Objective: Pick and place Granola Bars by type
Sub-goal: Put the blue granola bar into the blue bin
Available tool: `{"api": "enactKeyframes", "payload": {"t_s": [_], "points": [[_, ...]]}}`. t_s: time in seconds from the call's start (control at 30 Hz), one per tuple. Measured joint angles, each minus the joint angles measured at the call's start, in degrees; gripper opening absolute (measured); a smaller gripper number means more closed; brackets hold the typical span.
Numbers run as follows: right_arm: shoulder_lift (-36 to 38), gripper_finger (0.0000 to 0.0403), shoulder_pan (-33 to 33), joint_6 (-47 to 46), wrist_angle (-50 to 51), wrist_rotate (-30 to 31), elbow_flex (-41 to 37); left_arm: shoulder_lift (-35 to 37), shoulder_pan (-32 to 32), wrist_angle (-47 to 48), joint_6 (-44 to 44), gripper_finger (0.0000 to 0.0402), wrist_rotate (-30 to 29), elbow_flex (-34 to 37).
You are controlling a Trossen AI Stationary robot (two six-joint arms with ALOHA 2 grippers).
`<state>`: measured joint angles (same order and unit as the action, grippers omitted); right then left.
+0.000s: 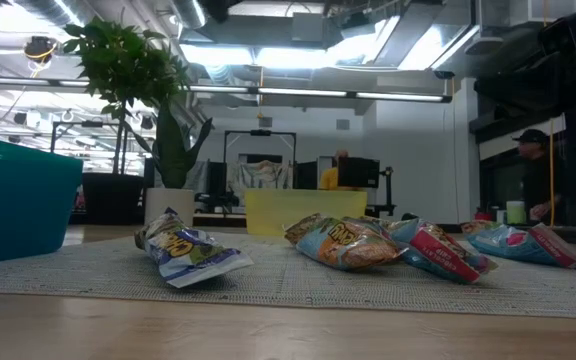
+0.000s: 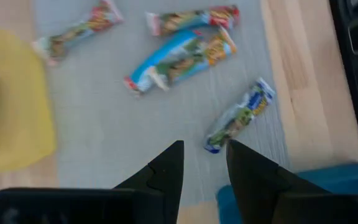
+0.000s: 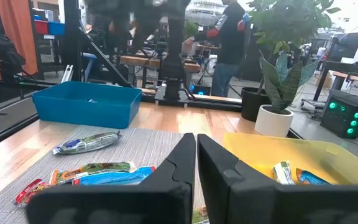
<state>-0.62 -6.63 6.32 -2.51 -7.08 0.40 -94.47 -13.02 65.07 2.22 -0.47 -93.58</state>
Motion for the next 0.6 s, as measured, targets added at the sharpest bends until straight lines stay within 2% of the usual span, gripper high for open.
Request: {"api": "enactKeyframes", "payload": {"t_s": [0.1,0.3,0.6], "points": [[0.0,0.0022,0.0,0.0,0.0,0.0,0.0,-0.2,-2.5,-4.4,-1.3,0.0113,0.0,5.0],[0.0,0.0022,0.0,0.0,0.0,0.0,0.0,-0.1,-6.3,-11.0,-7.2,0.0111,0.0,10.5],[0.0,0.0022,0.0,0.0,0.0,0.0,0.0,-0.4,-7.1,-15.8,-11.1,0.0111,0.0,15.3]]}}
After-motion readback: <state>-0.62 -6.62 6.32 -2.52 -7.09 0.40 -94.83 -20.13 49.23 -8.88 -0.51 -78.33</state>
